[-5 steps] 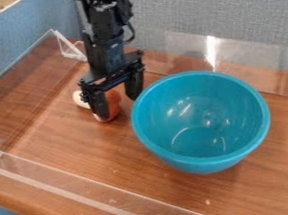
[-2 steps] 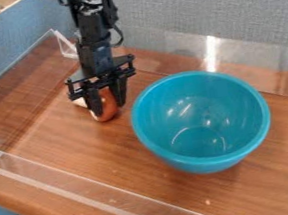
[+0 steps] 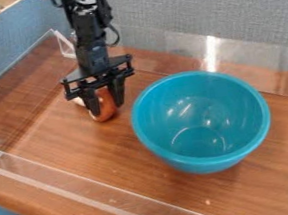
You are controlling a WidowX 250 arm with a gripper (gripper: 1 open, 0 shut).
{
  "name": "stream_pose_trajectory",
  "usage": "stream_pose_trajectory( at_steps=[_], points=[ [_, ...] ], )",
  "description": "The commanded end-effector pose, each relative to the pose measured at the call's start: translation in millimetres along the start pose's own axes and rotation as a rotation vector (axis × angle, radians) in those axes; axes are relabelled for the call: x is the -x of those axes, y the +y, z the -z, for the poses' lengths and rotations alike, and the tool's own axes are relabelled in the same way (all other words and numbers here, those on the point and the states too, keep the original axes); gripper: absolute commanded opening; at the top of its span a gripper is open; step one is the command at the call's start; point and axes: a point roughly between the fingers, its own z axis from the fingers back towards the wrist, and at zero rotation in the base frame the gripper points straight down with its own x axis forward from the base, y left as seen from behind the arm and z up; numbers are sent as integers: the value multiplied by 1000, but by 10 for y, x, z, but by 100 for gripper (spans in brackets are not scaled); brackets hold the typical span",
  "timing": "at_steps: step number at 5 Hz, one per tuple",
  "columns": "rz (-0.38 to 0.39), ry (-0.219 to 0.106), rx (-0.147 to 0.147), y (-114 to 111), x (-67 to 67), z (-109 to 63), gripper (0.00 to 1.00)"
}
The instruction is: Put the mushroom in the blue bowl
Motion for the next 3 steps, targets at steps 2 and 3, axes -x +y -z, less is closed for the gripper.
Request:
stream_pose_trajectory(
  at_steps=[2,3],
  points=[
    [-17,-79,106,19,-98,-496,0],
    [-2,-81,136,55,-207,-637,0]
  ],
)
